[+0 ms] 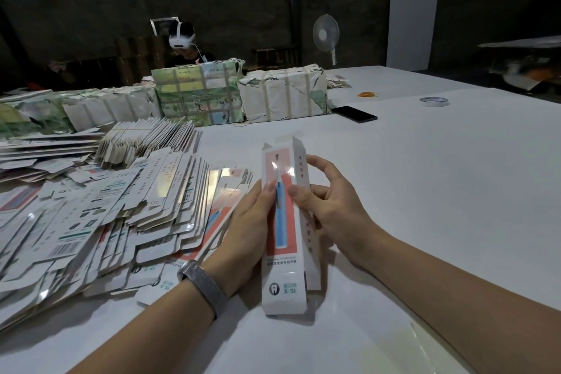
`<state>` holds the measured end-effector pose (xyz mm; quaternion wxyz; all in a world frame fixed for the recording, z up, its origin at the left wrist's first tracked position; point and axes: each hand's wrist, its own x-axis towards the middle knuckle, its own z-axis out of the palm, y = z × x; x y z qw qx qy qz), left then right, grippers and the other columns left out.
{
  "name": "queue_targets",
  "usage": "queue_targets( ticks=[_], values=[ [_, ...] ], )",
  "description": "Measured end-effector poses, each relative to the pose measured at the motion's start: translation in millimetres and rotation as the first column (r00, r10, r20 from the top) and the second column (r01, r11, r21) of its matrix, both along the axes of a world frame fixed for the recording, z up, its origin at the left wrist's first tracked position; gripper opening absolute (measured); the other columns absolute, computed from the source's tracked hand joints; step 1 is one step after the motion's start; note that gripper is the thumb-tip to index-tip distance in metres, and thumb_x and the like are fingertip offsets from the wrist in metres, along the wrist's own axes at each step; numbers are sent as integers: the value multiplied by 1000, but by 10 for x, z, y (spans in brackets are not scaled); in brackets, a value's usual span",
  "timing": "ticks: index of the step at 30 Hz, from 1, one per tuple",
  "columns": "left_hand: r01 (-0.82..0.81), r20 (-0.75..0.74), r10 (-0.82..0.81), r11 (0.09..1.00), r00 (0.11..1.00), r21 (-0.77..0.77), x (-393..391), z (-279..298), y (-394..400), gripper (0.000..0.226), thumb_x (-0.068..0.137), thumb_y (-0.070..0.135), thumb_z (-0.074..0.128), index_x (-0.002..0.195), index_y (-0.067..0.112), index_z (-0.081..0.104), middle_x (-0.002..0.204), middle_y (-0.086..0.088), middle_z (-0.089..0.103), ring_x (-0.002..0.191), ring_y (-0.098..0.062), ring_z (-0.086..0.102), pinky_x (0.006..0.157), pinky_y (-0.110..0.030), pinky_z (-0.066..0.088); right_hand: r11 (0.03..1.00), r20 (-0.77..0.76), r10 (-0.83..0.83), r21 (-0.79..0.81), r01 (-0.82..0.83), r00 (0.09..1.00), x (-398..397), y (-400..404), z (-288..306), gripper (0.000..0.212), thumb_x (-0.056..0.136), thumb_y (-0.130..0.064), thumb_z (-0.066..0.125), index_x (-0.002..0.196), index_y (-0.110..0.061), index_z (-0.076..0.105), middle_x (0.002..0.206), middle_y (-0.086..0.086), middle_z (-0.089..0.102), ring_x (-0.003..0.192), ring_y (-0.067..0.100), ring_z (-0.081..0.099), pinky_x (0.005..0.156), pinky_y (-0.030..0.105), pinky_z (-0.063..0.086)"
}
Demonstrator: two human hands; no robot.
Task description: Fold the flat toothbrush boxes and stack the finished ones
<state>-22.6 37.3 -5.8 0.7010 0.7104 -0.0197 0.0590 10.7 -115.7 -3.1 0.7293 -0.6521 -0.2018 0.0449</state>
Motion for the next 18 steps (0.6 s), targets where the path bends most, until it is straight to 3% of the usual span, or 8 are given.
queue_targets(
  ticks=[5, 10, 13, 15, 18],
  values=[
    [5, 0, -5, 1000, 1000, -2, -21, 20, -4, 26, 103, 44, 44, 118, 27, 58, 76, 0, 76, 65, -21, 75, 54, -24, 57, 999, 1, -6, -32, 6, 1000, 1, -14, 2, 53, 88, -30, 72, 126, -47, 40, 96, 3, 77, 83, 26, 76, 70, 40, 63],
    [39, 35, -40, 999, 999, 11, -49, 35, -15, 23, 100, 46, 45, 115, 35, 58, 76, 1, 75, 66, -20, 75, 56, -23, 57, 1000, 13, -8, -7, 8, 1000, -6, 13, -5, 57, 89, -30, 74, 132, -43, 39, 95, 0, 76, 83, 23, 76, 63, 28, 60],
    [110, 55, -113, 992, 992, 54, -75, 33, -28, 35, 92, 54, 45, 120, 37, 57, 82, -2, 75, 74, -22, 76, 62, -25, 59, 999, 12, -47, 24, 47, 999, -21, 31, 5, 60, 83, -37, 72, 129, -51, 35, 110, 1, 71, 87, 18, 75, 65, 25, 59],
    [142, 69, -147, 987, 987, 70, -76, 20, -34, 36, 92, 54, 45, 123, 38, 55, 83, 1, 76, 75, -20, 76, 63, -23, 58, 996, 17, -82, 44, 81, 996, -20, 35, 2, 58, 91, -34, 69, 130, -54, 30, 118, 1, 66, 88, 16, 75, 65, 25, 59],
    [146, 64, -148, 988, 987, 41, -56, 14, -30, 39, 90, 57, 49, 125, 41, 55, 87, 0, 76, 79, -21, 77, 66, -24, 59, 996, 19, -80, 34, 79, 997, -1, 27, -10, 62, 97, -29, 62, 143, -48, 25, 122, 1, 66, 89, 16, 75, 68, 26, 60]
  ],
)
